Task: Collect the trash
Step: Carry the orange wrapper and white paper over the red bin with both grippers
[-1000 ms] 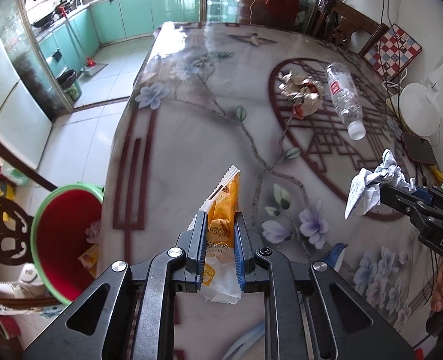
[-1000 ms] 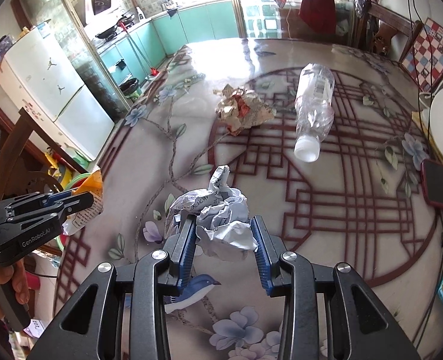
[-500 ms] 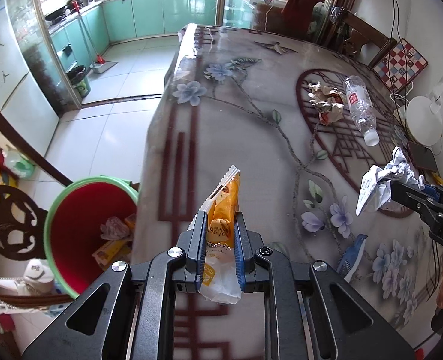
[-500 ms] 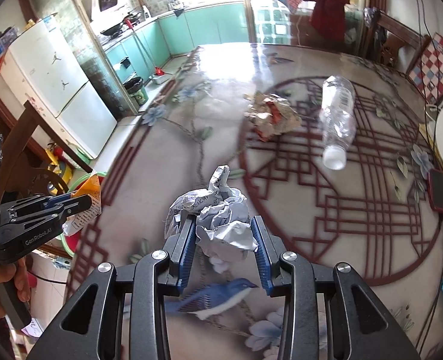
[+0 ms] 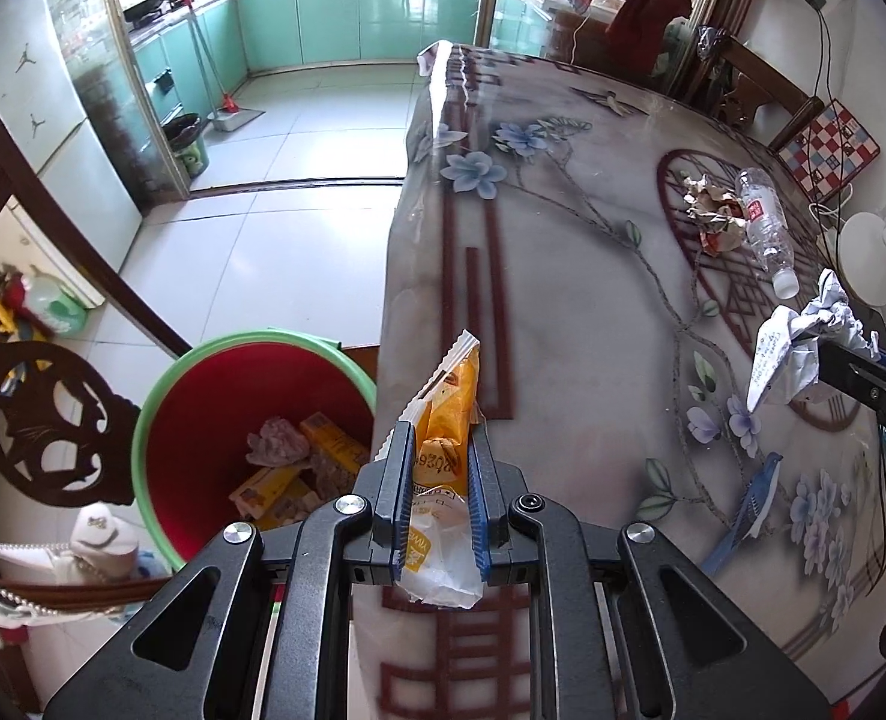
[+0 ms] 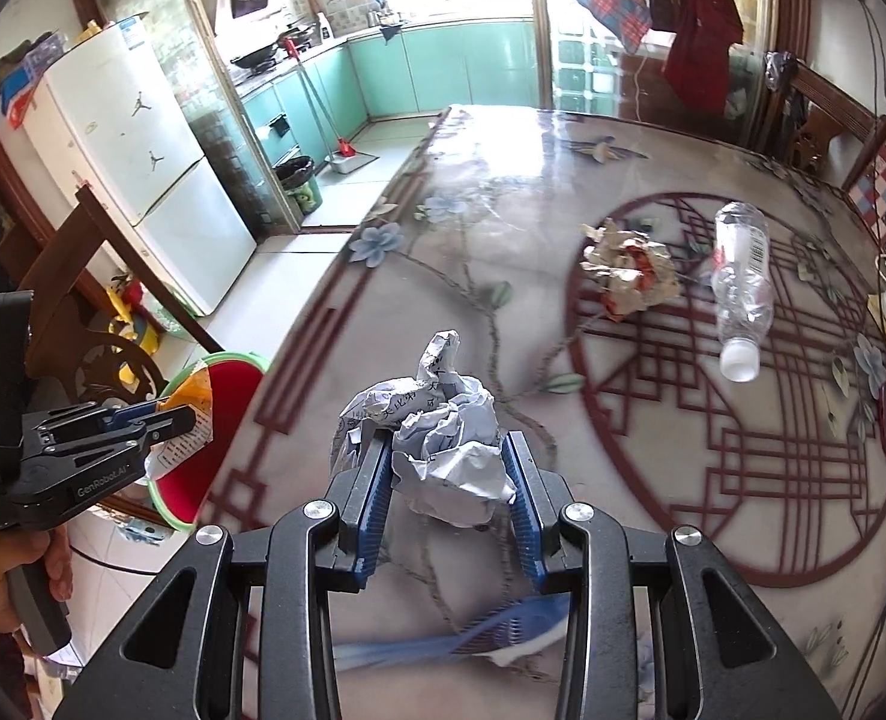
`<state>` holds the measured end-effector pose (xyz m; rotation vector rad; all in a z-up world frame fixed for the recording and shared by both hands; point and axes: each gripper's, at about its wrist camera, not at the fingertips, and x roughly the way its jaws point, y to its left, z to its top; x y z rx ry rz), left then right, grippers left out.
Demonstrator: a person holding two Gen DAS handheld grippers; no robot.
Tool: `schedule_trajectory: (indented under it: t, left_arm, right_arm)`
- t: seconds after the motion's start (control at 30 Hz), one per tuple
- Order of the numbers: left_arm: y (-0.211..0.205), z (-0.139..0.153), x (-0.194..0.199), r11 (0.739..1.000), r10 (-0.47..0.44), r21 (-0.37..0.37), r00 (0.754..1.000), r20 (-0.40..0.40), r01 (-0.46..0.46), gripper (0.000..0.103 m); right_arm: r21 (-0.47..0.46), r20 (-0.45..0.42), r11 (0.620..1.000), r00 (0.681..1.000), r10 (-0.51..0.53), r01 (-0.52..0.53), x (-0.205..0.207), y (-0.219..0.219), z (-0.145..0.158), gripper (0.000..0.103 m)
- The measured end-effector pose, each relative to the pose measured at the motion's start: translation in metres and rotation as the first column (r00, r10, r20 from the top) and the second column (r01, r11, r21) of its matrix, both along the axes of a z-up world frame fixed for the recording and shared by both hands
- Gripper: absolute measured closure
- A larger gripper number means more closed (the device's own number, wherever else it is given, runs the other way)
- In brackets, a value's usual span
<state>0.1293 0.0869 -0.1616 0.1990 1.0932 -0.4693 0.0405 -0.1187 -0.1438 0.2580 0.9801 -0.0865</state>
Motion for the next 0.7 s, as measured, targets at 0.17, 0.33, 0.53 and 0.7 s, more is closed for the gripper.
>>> schedule_trajectory:
  t: [0.17,0.33,0.53,0.7]
  left_arm:
    - [0.012,-0.003,0.003,1.0,0.005,-0.005,1.0,-0.007,-0.005,0.087]
    - [0.025,-0.006,0.009,1.0,0.022,-0.009,1.0,-0.016,-0.022,0.087]
    - [0.043,-0.011,0.017,0.999,0.05,-0.009,0.998,-0.025,-0.05,0.087]
    - [0.061,-0.015,0.024,0.997,0.08,-0.003,0.996,-0.03,-0.08,0.087]
  right_arm:
    - [0.0,-0.004,1.0,1.0,0.017,-0.017,0.008,0.017,0.001,0.069]
    - [-0.009,-0.005,0.999,0.999,0.044,-0.044,0.018,0.034,0.002,0.069]
    - [-0.02,-0.007,0.996,0.996,0.086,-0.086,0.031,0.057,0.003,0.069]
    - [-0.022,-0.01,0.992,0.992,0.125,-0.125,0.043,0.078,0.002,0.069]
